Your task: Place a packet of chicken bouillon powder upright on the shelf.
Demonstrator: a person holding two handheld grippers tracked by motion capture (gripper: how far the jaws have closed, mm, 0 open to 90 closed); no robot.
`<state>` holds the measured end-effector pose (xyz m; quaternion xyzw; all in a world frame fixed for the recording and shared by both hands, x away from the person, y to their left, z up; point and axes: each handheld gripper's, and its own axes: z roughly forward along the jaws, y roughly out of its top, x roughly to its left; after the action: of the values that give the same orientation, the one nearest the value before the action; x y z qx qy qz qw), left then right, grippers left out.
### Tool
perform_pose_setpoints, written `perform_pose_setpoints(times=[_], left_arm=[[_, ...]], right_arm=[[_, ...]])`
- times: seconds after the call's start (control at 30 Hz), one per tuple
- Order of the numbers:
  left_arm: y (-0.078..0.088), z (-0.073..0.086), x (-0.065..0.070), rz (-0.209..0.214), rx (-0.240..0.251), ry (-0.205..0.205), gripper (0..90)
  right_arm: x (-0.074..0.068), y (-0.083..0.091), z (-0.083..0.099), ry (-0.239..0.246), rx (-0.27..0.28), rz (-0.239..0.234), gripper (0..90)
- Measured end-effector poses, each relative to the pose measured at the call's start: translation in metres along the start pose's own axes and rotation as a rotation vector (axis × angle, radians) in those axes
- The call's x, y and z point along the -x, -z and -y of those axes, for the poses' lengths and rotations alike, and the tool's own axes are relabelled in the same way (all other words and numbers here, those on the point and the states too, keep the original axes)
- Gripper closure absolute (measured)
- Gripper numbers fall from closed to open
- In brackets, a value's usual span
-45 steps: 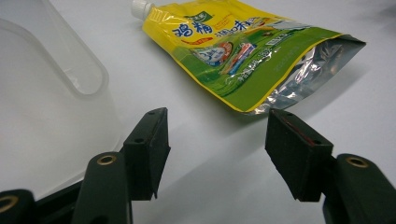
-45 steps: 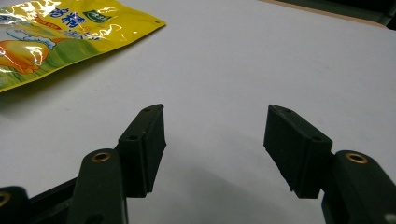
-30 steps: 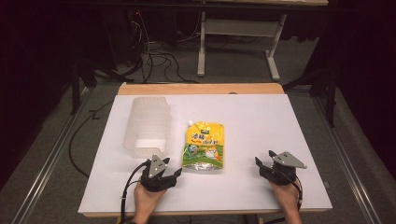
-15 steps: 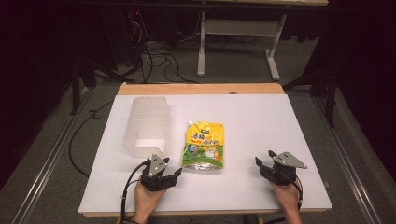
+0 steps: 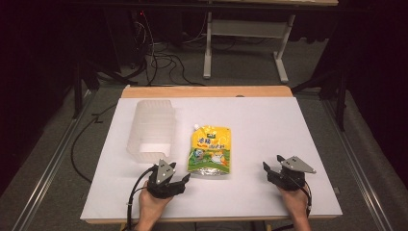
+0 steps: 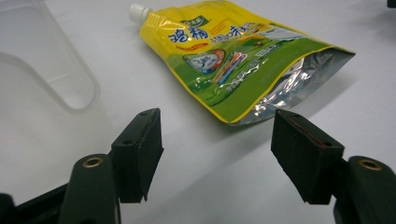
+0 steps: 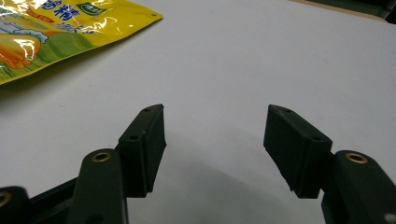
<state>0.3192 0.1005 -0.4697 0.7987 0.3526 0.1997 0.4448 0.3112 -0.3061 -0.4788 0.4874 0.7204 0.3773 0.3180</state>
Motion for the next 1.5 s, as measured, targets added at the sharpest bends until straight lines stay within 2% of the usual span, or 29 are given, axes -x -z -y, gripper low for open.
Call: perform_pose_setpoints(times=[0.13, 0.23, 0.3, 0.43, 0.57, 0.63, 0.77, 0.87, 0.93, 1.03, 1.3, 1.5], left_arm=[[-0.002, -0.009, 0.004, 0.011, -0.009, 0.014, 33.2], [-0.004, -0.018, 0.008, 0.001, -0.004, 0.011, 32.3], [-0.006, -0.025, 0.010, 0.009, 0.010, 0.027, 31.5], [-0.014, -0.042, 0.015, -0.003, 0.006, 0.027, 30.3], [-0.029, -0.060, 0.015, 0.003, -0.067, 0.044, 28.2], [-0.038, -0.067, 0.014, -0.005, -0.088, 0.061, 28.7], [-0.055, -0.076, 0.011, -0.012, -0.125, 0.098, 26.7], [-0.067, -0.083, 0.009, -0.045, -0.153, 0.110, 25.7], [-0.077, -0.087, 0.003, -0.060, -0.160, 0.137, 25.2], [-0.090, -0.092, -0.003, -0.071, -0.217, 0.195, 23.6], [-0.120, -0.100, -0.010, -0.107, -0.284, 0.233, 16.9], [-0.135, -0.097, -0.018, -0.117, -0.312, 0.289, 16.0]], right_arm=[[0.000, 0.000, 0.000, -0.003, 0.003, 0.003, 39.1], [0.000, 0.000, 0.000, -0.002, 0.000, 0.001, 39.1], [0.000, 0.000, 0.000, 0.007, 0.002, 0.005, 39.0], [0.000, 0.001, 0.001, -0.001, 0.016, 0.006, 38.7], [0.000, 0.001, 0.001, 0.001, 0.017, 0.005, 38.5], [0.000, 0.002, 0.001, 0.011, 0.019, 0.004, 38.5], [0.000, 0.003, 0.001, -0.005, 0.023, 0.008, 38.4], [0.000, 0.002, 0.001, 0.008, 0.022, 0.008, 38.4], [-0.001, 0.002, 0.001, 0.010, 0.019, 0.009, 38.3], [-0.001, 0.003, 0.001, 0.004, 0.023, 0.007, 38.3], [-0.001, 0.002, 0.001, 0.009, 0.020, 0.010, 38.1], [-0.001, 0.002, 0.001, 0.011, 0.018, 0.010, 37.9]])
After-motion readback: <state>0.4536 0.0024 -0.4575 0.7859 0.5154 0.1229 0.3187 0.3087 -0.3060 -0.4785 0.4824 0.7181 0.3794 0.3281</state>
